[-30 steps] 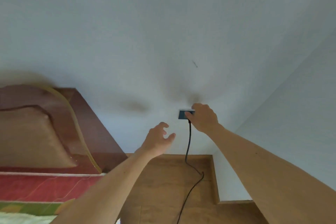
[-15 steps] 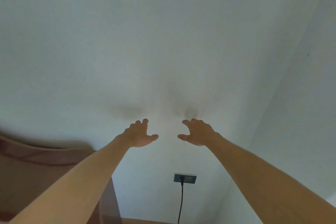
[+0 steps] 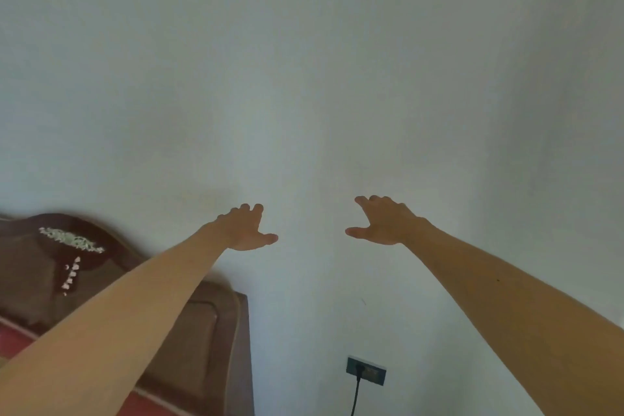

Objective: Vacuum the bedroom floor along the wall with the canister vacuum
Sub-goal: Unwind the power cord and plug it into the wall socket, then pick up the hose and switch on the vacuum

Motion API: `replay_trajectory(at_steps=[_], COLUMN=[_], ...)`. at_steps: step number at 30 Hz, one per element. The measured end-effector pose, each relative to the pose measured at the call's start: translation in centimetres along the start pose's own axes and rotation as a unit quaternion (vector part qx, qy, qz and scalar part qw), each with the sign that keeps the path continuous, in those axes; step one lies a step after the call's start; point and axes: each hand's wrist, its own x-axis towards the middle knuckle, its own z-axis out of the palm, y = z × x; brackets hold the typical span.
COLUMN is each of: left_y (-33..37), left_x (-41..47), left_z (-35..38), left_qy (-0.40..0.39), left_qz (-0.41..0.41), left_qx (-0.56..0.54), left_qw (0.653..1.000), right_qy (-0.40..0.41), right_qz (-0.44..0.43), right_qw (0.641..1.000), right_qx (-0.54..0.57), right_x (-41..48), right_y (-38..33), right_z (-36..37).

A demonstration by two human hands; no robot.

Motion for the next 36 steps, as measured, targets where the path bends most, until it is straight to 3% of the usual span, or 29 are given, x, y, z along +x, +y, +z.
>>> replay_trajectory(at_steps=[7, 16, 24, 36], left_y=[-6.6, -18.0, -27.4, -38.4], left_x=[-9.7, -24.5, -39.2, -59.6], left_z=[-2.1, -5.2, -5.6, -8.2], left_qy=[0.011, 0.025, -0.002, -0.003], left_qz=[-0.098, -0.222, -0.339, -0.476], left_qx=[0.017, 0.029, 0.057, 0.098], left_qw=[0.995, 0.974, 0.939, 0.874], right_qy=[0.018, 0.032, 0.047, 0.089], right_qz=[-0.080, -0.241, -0.396, -0.556], right_qw=[0.996, 0.969, 0.914, 0.824], right_qx=[0.016, 0.044, 0.073, 0.067], right_x=[-0.8, -1.8, -5.9, -15.6], right_y=[-5.0, -21.9, -40.2, -63.1], right_z=[-3.9, -6.9, -8.1, -11.9])
